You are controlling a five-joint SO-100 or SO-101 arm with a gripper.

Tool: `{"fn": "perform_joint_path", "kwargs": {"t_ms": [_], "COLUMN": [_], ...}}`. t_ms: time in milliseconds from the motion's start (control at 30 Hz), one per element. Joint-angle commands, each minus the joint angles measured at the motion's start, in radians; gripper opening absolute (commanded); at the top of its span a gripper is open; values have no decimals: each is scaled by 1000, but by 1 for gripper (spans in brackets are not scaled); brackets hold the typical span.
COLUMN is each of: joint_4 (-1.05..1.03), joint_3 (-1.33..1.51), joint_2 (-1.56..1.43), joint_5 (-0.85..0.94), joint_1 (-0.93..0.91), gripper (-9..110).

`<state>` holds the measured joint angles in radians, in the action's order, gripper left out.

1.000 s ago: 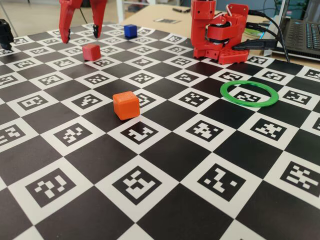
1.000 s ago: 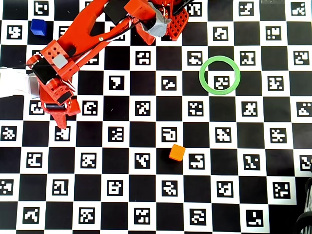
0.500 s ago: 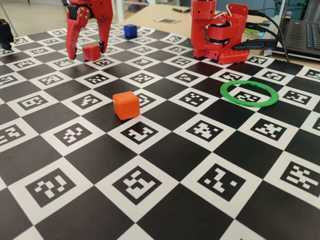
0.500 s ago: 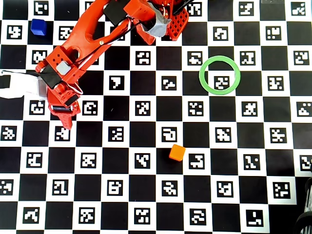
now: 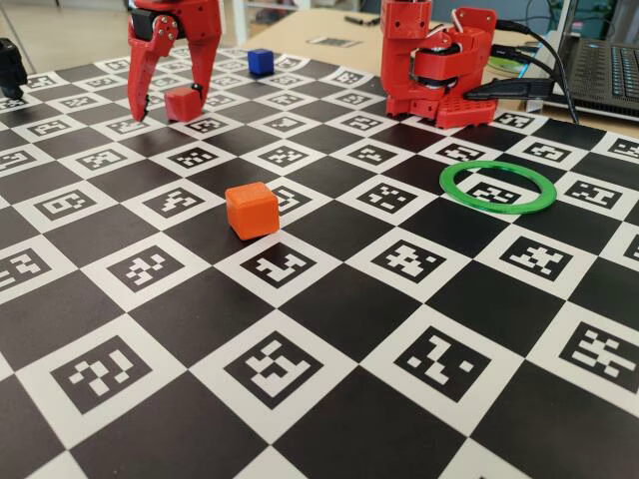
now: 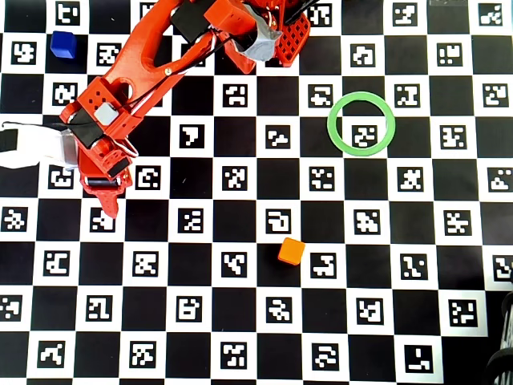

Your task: Grab the red cube then put it in the green circle then put the blue cube on top and finally the orange cube on top

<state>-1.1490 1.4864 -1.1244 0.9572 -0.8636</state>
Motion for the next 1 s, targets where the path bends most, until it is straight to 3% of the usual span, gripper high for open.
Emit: {"fn": "perform_joint_path", "kwargs": {"t_ms": [0,633,967], "joint_4": [20,58,77], "joint_3": [-11,31,58], "joint_2": [-38,-57,-80], "joint_5": [52,204,204], "joint_1": [12,25,25], "gripper": [43,41,11]}}
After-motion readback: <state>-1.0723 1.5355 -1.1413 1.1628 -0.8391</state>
